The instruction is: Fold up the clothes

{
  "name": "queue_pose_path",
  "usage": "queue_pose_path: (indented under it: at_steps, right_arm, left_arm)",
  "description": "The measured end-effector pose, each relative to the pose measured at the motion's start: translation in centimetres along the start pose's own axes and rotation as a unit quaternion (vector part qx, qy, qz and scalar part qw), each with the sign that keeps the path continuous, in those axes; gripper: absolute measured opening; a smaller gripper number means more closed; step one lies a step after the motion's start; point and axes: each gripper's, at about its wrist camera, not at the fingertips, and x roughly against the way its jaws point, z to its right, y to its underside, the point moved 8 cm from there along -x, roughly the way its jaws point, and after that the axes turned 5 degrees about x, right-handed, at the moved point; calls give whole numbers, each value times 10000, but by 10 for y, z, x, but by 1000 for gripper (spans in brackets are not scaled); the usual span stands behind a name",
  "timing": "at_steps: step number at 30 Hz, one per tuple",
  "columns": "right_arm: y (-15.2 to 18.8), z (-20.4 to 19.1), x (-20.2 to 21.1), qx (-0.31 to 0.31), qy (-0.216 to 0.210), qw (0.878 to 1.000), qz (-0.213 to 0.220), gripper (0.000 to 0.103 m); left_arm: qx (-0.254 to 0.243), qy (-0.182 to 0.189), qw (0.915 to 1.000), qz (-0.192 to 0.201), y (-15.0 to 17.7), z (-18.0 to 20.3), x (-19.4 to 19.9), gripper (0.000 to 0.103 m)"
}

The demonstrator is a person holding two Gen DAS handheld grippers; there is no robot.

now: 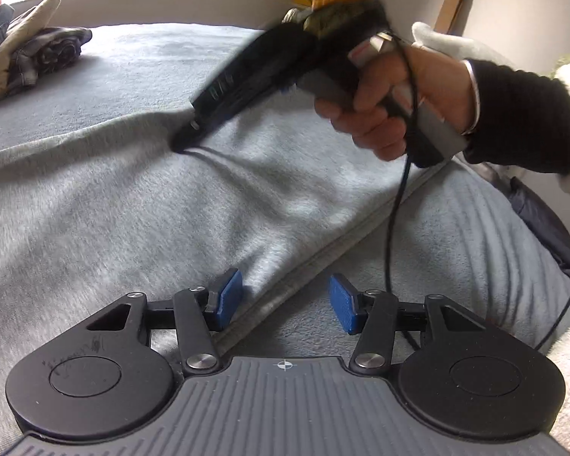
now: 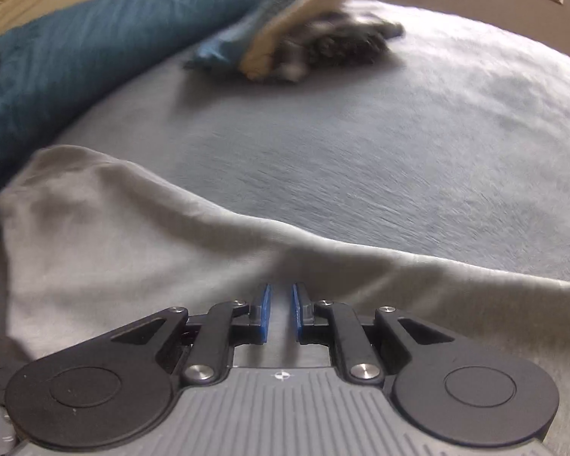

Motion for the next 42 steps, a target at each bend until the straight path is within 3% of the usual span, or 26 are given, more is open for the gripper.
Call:
queue_pose_path:
  at_steps: [3, 8, 11, 12, 13, 16, 17, 21, 23, 26, 28, 31, 33, 35, 37, 40, 42]
  right_arm:
    - [24, 16, 21, 289, 115, 9995, 101, 12]
    - [77, 68, 67, 392, 906, 9951, -40, 12]
    - [106, 116, 97, 29, 1678, 9858, -58, 14]
    - [115, 134, 106, -210, 1974, 9801, -87, 22]
    - [125, 152, 115, -471, 2278, 9725, -130, 22]
    - [141, 180, 134, -1069, 2717, 9564, -42, 22]
    - [142, 180, 139, -1172, 2734, 9547, 68, 22]
    - [124, 135, 134, -786, 2085, 9725, 676, 22]
    - [121, 115, 122, -473, 1831, 9796, 686, 22]
    - [137, 106, 115, -281, 1853, 9806, 578, 23]
    - [160, 125, 132, -622, 2122, 9726, 722, 25]
    - [197, 172, 167, -1482, 2721, 9467, 876, 25]
    - [211, 193, 185, -1872, 3035, 9299, 908, 24]
    - [205, 193, 193, -1865, 3197, 9241, 955, 26]
    - [181, 169, 188, -1671, 2910, 9339, 1234, 26]
    - [132, 97, 158, -1030, 1859, 9648, 1546, 26]
    - [106, 39, 132, -354, 1173, 9807, 1523, 25]
  left_arm:
    - [118, 108, 9999, -13, -1, -4, 4, 51]
    - [271, 293, 9992, -21, -2, -10, 6, 51]
    - [302, 381, 9988, -20, -3, -12, 5, 51]
    - [313, 403, 9987, -25, -4, -13, 6, 51]
    - [331, 418, 9986, -30, -3, -13, 6, 51]
    - [388, 436, 9983, -69, -4, -14, 6, 51]
    - [400, 435, 9982, -78, -5, -14, 6, 51]
    - [427, 378, 9983, -107, -5, -14, 6, 51]
    - [416, 346, 9985, -126, -6, -12, 6, 51]
    - [398, 306, 9986, -156, -7, -12, 4, 51]
    - [383, 276, 9987, -172, -7, -11, 4, 51]
    - [381, 244, 9988, -185, -7, -11, 4, 51]
    - [370, 224, 9989, -195, -8, -11, 5, 51]
    - [371, 200, 9989, -208, -8, -10, 5, 51]
    - [392, 187, 9988, -211, -9, -10, 7, 51]
    - [449, 194, 9987, -171, -13, -10, 13, 51]
    - [511, 205, 9984, -113, -16, -11, 18, 51]
